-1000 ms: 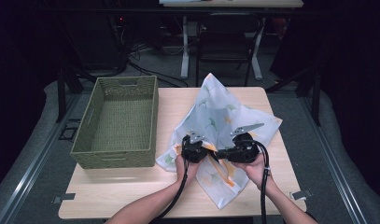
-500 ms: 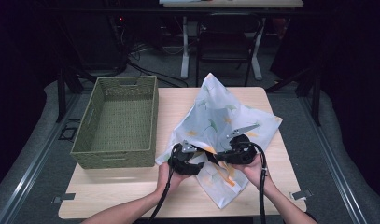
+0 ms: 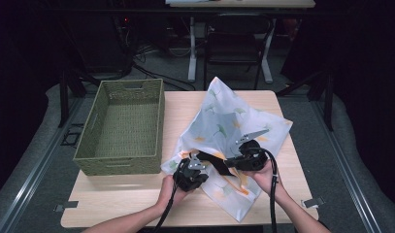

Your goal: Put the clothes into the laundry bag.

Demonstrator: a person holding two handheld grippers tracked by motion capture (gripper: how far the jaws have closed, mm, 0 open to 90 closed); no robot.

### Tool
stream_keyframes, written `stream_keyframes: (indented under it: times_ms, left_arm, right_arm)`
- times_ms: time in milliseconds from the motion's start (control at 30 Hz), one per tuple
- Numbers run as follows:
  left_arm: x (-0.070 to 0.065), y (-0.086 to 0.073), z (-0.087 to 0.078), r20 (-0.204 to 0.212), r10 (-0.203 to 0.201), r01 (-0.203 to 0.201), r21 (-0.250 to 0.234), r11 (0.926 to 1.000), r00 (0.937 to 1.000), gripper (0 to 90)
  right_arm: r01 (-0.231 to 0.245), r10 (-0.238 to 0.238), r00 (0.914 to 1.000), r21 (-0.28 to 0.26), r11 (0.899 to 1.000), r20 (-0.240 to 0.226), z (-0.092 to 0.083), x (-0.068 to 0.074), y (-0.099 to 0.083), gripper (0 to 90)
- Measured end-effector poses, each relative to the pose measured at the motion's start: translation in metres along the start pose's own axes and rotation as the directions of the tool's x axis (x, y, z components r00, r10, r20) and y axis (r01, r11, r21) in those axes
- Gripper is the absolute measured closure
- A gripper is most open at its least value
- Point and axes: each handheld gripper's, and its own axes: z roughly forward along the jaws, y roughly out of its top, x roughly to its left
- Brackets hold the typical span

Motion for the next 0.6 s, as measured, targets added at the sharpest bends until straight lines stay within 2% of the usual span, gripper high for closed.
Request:
stream_keyframes:
  times_ms: [67,100,133,267,333,400,467,500,533,567,600]
  left_arm:
    - [-0.004,-0.005,0.001,0.016,0.0,0.0,0.012,0.9999,0.9999,89.1]
    - [-0.006,-0.008,0.002,0.047,-0.029,0.028,0.023,0.9994,0.9985,89.1]
    - [-0.009,-0.01,0.003,0.069,-0.036,0.034,0.032,0.9989,0.997,88.8]
    - [-0.019,-0.008,0.005,0.092,0.018,-0.022,0.045,0.9987,0.9956,86.1]
    - [-0.018,-0.005,0.002,0.098,0.017,-0.021,0.043,0.9989,0.995,75.1]
    - [-0.016,0.001,-0.005,0.075,0.019,-0.02,0.013,0.9997,0.997,63.8]
    - [-0.013,0.011,-0.011,0.004,0.01,-0.01,-0.05,0.9987,0.9999,53.8]
    - [-0.011,0.016,-0.013,-0.085,-0.005,-0.004,-0.11,0.9939,0.9963,47.7]
    - [-0.011,0.016,-0.013,-0.085,-0.005,-0.004,-0.11,0.9939,0.9963,43.7]
    - [-0.01,0.018,-0.012,-0.094,-0.03,0.019,-0.112,0.9935,0.9951,43.7]
    - [-0.008,0.019,-0.009,-0.112,-0.03,0.017,-0.109,0.9939,0.9932,39.4]
  right_arm:
    - [0.003,-0.003,1.0,0.005,1.0,-0.001,0.0,0.0,0.0,88.5]
    - [0.003,-0.003,1.0,0.005,1.0,-0.001,0.0,0.0,0.0,88.5]
    - [0.005,-0.005,1.0,0.006,1.0,-0.002,0.001,0.0,0.0,88.5]
    - [0.009,-0.009,1.0,0.018,1.0,0.0,0.001,-0.001,0.0,88.5]
    - [0.009,-0.009,1.0,0.017,1.0,0.0,0.0,0.0,-0.001,88.5]
    - [0.008,-0.008,1.0,0.014,1.0,-0.003,-0.002,0.0,-0.001,88.5]
    - [0.009,-0.009,1.0,0.013,1.0,-0.003,-0.002,-0.001,-0.001,88.5]
    - [0.008,-0.008,1.0,0.01,1.0,-0.002,-0.003,0.0,0.0,88.5]
    - [0.008,-0.008,1.0,0.01,1.0,-0.002,-0.003,0.0,0.0,88.5]
    - [0.009,-0.009,1.0,0.007,1.0,-0.003,-0.003,0.001,0.0,88.5]
    - [0.009,-0.009,0.9999,0.005,1.0,-0.005,-0.004,0.001,0.0,88.5]
